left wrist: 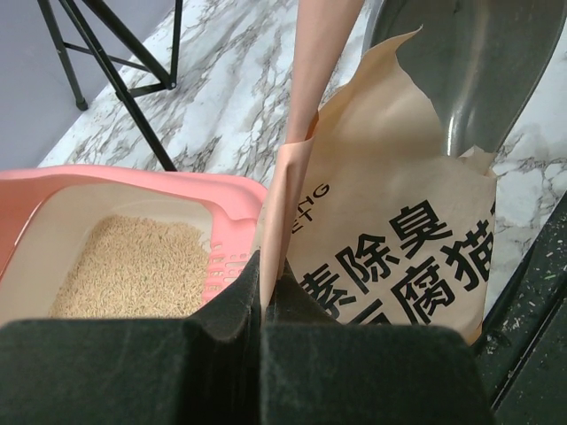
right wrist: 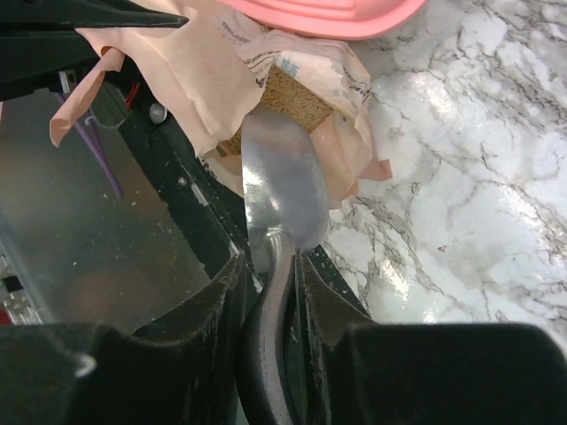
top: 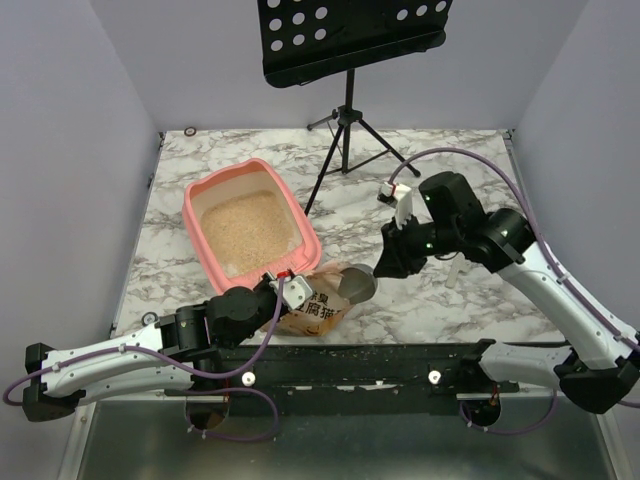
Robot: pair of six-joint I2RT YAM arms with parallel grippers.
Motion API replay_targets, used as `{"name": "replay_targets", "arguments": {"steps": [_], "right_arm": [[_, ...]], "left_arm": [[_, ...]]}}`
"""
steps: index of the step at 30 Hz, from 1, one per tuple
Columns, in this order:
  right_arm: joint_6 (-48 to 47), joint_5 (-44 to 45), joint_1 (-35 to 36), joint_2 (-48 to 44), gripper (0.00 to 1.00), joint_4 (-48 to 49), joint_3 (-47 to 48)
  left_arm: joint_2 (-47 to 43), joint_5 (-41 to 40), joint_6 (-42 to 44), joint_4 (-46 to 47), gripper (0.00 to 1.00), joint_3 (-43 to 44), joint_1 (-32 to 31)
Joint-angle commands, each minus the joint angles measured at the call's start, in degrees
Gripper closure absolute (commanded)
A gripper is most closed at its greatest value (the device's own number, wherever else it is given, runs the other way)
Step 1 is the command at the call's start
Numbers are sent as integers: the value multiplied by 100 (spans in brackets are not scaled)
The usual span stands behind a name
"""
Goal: Fill the litter box with clean litter
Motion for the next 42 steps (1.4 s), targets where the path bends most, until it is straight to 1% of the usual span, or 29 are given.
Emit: {"name": "replay_targets", "arguments": {"steps": [1, 6, 10, 14, 18, 22, 26, 30, 37, 42], "right_arm": [[-33, -903, 1, 292, 99, 66, 198], [160, -1123, 27, 732, 99, 251, 155], [415, -861, 62, 899, 99, 462, -91], [512, 61, 229, 1110, 99, 402, -241], [670, 712, 422, 1443, 99, 296, -329], [846, 784, 510, 1655, 99, 584, -565], [1144, 416, 511, 1761, 99, 1269, -1066], [1636, -322, 511, 1796, 99, 2306, -1655], [2296, -1623, 502, 1962, 99, 3905, -2323], [2761, -2020, 493, 1893, 99, 4943, -2675]], "left_arm": [[-45, 318, -79, 441, 100, 78, 26], [-89, 301, -88, 441, 100, 104, 26], [-151, 152, -96, 424, 100, 139, 26], [-177, -32, -131, 389, 100, 148, 26], [-177, -217, -149, 380, 100, 174, 26], [-151, -288, -167, 362, 100, 192, 26], [-160, -305, -158, 371, 100, 175, 26], [-116, -305, -132, 388, 100, 148, 17], [-45, -262, -105, 432, 100, 122, 26], [-2, -261, -88, 432, 100, 104, 17]]}}
